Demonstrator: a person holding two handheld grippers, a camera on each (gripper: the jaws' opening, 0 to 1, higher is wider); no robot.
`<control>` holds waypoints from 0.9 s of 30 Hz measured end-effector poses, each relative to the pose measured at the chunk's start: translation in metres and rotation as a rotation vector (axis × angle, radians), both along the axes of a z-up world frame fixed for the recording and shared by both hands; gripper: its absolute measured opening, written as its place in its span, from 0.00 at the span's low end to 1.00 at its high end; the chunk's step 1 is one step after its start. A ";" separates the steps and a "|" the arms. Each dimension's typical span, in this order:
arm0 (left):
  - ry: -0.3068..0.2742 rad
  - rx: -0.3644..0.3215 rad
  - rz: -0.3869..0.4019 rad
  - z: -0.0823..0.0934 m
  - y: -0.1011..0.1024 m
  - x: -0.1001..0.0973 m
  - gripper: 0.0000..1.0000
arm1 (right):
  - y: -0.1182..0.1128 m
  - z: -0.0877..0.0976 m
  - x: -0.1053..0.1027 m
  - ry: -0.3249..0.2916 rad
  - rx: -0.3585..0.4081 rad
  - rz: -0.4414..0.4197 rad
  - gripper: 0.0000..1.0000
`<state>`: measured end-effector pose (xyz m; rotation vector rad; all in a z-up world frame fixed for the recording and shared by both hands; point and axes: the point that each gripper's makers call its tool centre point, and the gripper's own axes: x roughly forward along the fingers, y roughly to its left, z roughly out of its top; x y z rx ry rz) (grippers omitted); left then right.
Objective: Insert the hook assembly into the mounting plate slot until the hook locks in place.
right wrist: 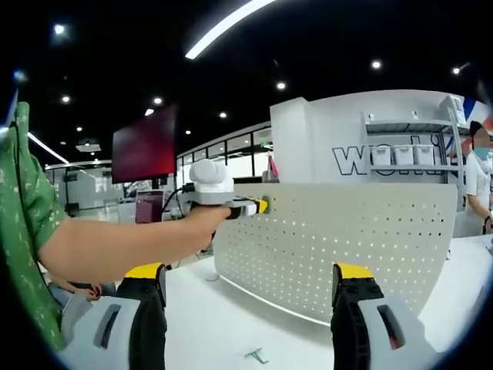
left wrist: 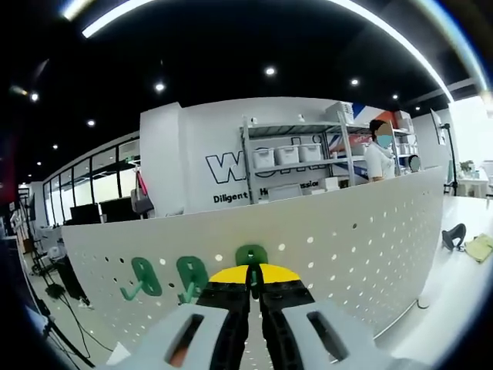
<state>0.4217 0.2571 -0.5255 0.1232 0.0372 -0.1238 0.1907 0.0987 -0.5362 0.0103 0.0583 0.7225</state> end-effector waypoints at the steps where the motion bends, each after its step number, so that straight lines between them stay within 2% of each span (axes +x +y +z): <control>1: 0.000 0.000 -0.002 0.000 0.000 0.000 0.03 | 0.000 0.000 0.000 0.001 0.000 -0.001 0.91; 8: 0.004 0.020 -0.009 -0.001 0.001 0.001 0.04 | 0.001 -0.001 0.000 0.002 -0.003 0.002 0.90; 12: 0.011 -0.024 -0.029 -0.002 0.003 0.001 0.04 | 0.001 0.000 -0.001 -0.001 -0.003 0.002 0.90; 15: 0.006 0.015 -0.028 -0.003 0.000 0.000 0.05 | 0.002 0.000 -0.001 0.000 -0.002 0.002 0.90; 20: 0.010 0.002 -0.022 -0.005 0.000 0.002 0.06 | 0.000 0.000 -0.002 -0.002 -0.003 -0.001 0.90; 27: 0.007 0.024 -0.022 -0.007 0.000 0.002 0.06 | -0.001 -0.001 -0.001 0.003 0.000 -0.008 0.90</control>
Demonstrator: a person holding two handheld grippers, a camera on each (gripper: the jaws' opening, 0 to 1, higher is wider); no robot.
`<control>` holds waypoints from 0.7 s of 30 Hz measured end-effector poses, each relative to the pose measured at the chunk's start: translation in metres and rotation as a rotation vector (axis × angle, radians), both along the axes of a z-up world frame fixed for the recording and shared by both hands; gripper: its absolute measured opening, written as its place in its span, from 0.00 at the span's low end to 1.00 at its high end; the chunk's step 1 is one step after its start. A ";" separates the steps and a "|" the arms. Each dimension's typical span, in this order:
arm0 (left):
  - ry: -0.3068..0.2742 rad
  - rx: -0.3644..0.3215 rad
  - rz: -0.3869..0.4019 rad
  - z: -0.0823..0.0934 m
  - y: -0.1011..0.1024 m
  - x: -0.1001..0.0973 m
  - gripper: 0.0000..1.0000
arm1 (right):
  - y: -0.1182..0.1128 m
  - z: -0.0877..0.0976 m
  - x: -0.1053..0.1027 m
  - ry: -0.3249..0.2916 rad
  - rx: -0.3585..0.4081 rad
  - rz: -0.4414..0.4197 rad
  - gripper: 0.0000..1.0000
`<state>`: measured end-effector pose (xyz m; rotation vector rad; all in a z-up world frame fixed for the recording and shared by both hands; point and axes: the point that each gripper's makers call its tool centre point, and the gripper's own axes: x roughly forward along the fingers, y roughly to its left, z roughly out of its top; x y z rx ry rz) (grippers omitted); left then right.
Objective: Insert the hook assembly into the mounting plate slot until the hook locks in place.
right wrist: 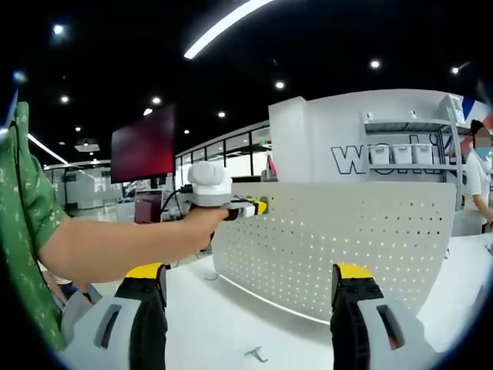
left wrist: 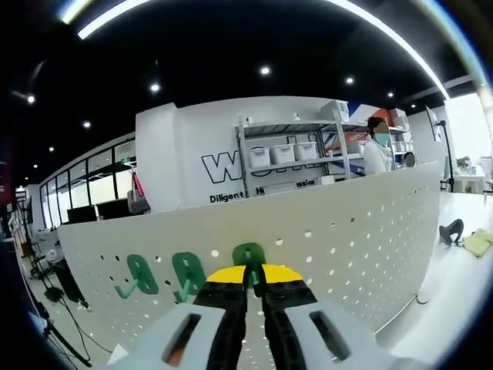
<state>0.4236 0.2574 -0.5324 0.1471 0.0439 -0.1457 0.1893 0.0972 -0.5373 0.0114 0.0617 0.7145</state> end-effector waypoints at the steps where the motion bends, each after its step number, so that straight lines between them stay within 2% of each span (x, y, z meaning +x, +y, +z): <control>1: 0.004 0.002 -0.002 -0.001 0.000 0.000 0.06 | 0.000 0.000 0.000 0.000 0.000 0.001 0.90; 5: 0.023 -0.003 -0.003 -0.010 0.001 0.003 0.06 | 0.001 0.000 0.001 -0.001 -0.001 0.001 0.90; 21: 0.023 -0.039 -0.007 -0.011 0.001 -0.001 0.13 | -0.001 0.000 0.002 -0.003 -0.001 -0.006 0.90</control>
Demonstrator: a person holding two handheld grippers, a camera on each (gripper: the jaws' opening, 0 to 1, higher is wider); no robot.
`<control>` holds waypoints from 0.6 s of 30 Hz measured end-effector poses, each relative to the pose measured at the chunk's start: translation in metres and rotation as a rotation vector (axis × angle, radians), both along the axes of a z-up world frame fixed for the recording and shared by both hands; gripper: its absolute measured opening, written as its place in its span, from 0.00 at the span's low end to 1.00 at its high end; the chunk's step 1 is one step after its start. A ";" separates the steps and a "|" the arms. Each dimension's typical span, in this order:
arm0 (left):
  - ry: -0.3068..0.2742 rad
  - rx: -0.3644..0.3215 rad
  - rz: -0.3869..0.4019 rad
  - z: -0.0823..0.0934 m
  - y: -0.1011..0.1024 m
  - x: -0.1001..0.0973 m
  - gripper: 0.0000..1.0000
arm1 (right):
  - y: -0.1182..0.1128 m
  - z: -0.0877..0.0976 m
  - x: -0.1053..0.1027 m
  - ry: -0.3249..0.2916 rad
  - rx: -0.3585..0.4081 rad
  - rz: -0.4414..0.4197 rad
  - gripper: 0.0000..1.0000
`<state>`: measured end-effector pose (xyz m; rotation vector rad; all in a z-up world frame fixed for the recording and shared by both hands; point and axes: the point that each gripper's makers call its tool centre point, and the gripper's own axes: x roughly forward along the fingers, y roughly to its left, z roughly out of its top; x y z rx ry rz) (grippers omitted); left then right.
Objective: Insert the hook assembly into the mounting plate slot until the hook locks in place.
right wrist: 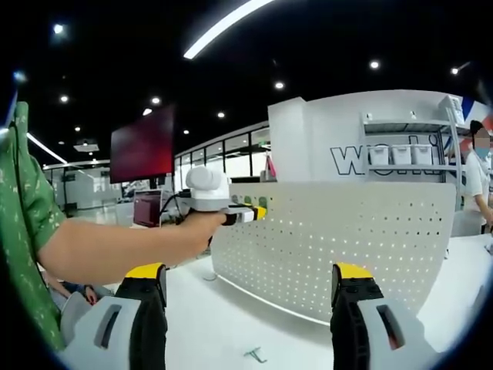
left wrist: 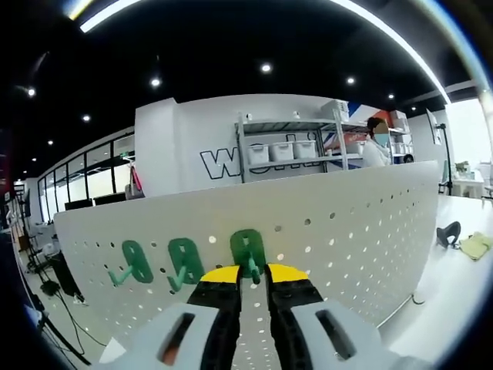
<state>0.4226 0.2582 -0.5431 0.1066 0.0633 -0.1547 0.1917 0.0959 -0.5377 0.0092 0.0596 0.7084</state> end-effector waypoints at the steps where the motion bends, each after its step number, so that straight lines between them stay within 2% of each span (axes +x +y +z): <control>1: 0.000 0.001 -0.001 0.000 0.001 0.000 0.13 | 0.000 0.000 0.000 0.001 0.000 0.000 0.90; 9: -0.001 -0.011 -0.002 -0.002 0.001 -0.005 0.19 | 0.001 -0.001 -0.001 0.001 -0.001 0.001 0.90; 18: -0.014 -0.027 -0.022 0.004 -0.003 -0.009 0.25 | 0.001 0.001 -0.002 -0.005 0.000 0.001 0.90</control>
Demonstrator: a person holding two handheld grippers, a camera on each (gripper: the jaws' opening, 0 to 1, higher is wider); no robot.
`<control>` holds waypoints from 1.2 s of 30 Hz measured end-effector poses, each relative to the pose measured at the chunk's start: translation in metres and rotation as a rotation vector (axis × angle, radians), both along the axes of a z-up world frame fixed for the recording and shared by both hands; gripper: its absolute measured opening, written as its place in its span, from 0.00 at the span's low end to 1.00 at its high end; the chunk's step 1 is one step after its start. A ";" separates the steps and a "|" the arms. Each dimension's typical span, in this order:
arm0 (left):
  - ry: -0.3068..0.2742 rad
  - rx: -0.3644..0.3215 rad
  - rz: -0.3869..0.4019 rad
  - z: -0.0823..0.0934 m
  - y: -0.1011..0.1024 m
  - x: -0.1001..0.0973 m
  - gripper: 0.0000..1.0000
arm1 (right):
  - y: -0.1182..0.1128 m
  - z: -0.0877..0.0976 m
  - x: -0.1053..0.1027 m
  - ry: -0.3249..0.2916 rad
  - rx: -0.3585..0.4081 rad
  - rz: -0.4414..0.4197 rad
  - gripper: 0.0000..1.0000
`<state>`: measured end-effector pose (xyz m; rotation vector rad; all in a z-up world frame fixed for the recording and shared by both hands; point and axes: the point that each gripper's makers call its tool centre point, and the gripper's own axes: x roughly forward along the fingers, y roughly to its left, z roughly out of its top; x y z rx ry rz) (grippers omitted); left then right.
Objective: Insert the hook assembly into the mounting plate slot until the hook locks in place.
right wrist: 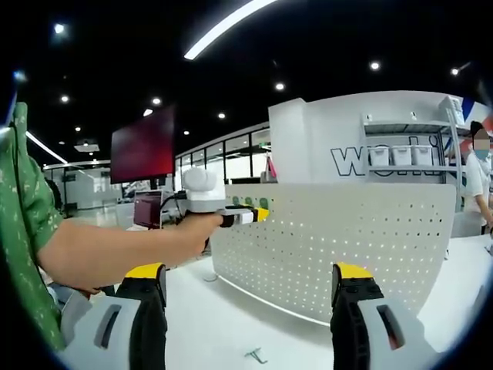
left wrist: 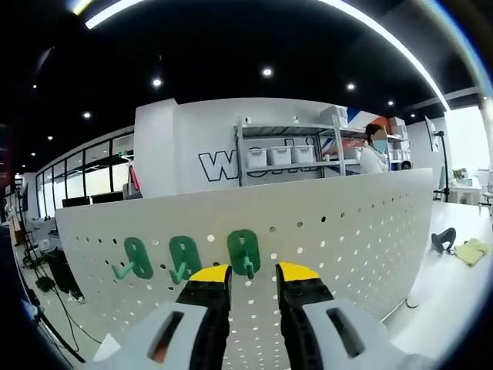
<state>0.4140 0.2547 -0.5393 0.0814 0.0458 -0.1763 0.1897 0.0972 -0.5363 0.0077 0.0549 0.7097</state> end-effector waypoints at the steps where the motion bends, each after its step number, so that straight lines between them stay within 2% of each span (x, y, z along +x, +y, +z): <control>1: 0.000 -0.002 -0.002 0.000 -0.001 -0.001 0.26 | 0.000 0.000 0.000 0.000 -0.001 0.000 0.90; 18: 0.006 -0.020 -0.044 -0.001 -0.003 -0.019 0.38 | 0.004 0.003 -0.005 -0.007 -0.006 0.006 0.90; 36: 0.021 -0.027 -0.096 -0.013 -0.010 -0.056 0.41 | 0.006 0.006 -0.012 -0.014 -0.013 0.001 0.90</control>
